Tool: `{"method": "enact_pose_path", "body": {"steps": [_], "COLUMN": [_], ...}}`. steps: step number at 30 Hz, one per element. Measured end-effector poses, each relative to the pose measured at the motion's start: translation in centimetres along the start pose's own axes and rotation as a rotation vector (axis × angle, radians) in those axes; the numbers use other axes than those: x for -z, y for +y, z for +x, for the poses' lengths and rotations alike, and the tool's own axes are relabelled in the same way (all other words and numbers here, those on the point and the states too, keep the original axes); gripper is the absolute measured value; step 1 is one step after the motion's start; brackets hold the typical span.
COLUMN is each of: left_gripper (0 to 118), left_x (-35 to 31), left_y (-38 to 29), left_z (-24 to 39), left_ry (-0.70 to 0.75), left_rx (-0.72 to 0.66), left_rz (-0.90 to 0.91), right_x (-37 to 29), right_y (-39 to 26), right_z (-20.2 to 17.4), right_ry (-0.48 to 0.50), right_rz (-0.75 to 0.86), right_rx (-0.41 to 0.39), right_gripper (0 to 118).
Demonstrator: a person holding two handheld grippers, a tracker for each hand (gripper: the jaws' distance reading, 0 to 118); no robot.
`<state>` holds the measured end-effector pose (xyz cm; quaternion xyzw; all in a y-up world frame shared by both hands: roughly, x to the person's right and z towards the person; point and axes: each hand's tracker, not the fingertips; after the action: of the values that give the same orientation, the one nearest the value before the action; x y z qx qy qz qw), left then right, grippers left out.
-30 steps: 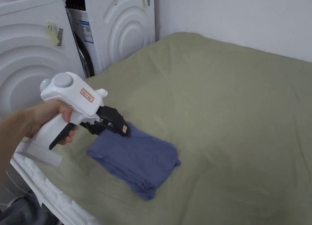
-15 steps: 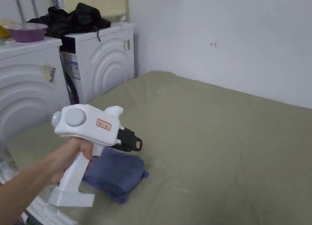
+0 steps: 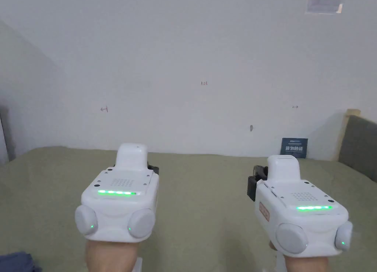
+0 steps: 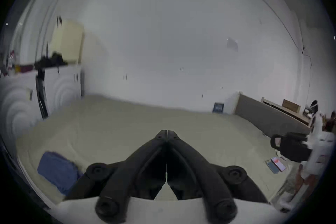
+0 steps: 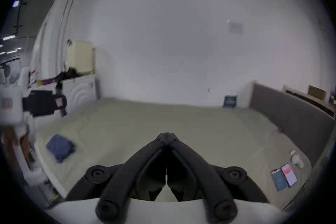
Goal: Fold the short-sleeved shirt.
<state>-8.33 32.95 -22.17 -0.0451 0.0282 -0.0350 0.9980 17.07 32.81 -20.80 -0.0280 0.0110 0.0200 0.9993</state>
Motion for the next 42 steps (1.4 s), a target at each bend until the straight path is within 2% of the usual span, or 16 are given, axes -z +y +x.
{"method": "enact_pose_path", "body": {"steps": [2, 8, 13, 23, 25, 26, 27, 28, 29, 30, 31, 34, 36, 37, 39, 42], "left_gripper": [0, 0, 0, 0, 0, 0, 6, 28, 77, 118, 112, 118, 118, 118, 118, 118], "left_x": [-0.1, -0.1, 0.2, -0.3, 0.0, 0.1, 0.6, 0.5, 0.6, 0.7, 0.7, 0.1, -0.3, -0.4, -0.1, -0.5], "left_y": [0.3, 0.8, 1.8, 2.4, 2.4, 2.3, 2.2, 1.9, 2.3, 2.4, 2.3, 1.9, 1.9, 2.0, 2.0, 2.5], "left_z": [-0.2, -0.2, -0.9, -0.9, -0.5, -0.4, -0.5, -1.3, -1.8, -1.6, -1.7, -1.5, -1.3, -1.3, -1.5, -1.3], "left_ry": [-0.053, -0.056, -0.067, -0.058, -0.031, 0.031, 0.023, -0.023, -0.014, -0.012, -0.006, 0.008, 0.007, 0.003, 0.0, -0.005], "left_rx": [-0.039, 0.017, -0.024, -0.005, 0.011, 0.019, 0.009, -0.003, -0.021, -0.019, -0.018, -0.003, -0.001, 0.0, -0.001, -0.004], "left_rz": [-0.002, 0.018, 0.003, 0.014, -0.006, -0.011, -0.036, -0.014, -0.016, -0.043, -0.033, -0.01, 0.0, 0.005, 0.014, 0.013], "right_x": [-0.2, -0.5, -0.5, 0.4, 1.2, 1.4, 1.7, 2.0, 1.1, 1.3, 1.5, -1.1, -1.8, 0.7, 1.5, -0.6], "right_y": [0.2, 0.6, 1.1, 1.3, 1.3, 1.2, 1.2, 1.5, 1.3, 1.1, 0.8, 2.0, 2.1, 1.0, 0.6, 2.1], "right_z": [0.3, 0.7, 0.4, 0.9, 0.9, 0.9, 1.1, 1.2, 1.6, 1.9, 2.1, 0.6, 0.0, 0.6, 0.6, 0.5], "right_ry": [-0.019, -0.005, -0.008, -0.013, -0.024, -0.041, -0.037, 0.02, -0.018, -0.01, -0.007, -0.014, -0.017, -0.01, -0.01, -0.021], "right_rz": [0.011, 0.018, 0.016, 0.015, 0.009, 0.018, 0.013, -0.053, 0.063, 0.026, 0.004, 0.034, 0.036, 0.035, 0.033, 0.062], "right_rx": [-0.006, 0.019, 0.019, 0.023, 0.013, 0.015, 0.016, 0.0, 0.021, 0.01, 0.025, 0.023, 0.019, 0.015, 0.007, 0.008], "right_gripper": [0, 0, 0, 0, 0, 0, 8, 34, 80, 116, 111, 118, 118, 118, 118, 118]}}
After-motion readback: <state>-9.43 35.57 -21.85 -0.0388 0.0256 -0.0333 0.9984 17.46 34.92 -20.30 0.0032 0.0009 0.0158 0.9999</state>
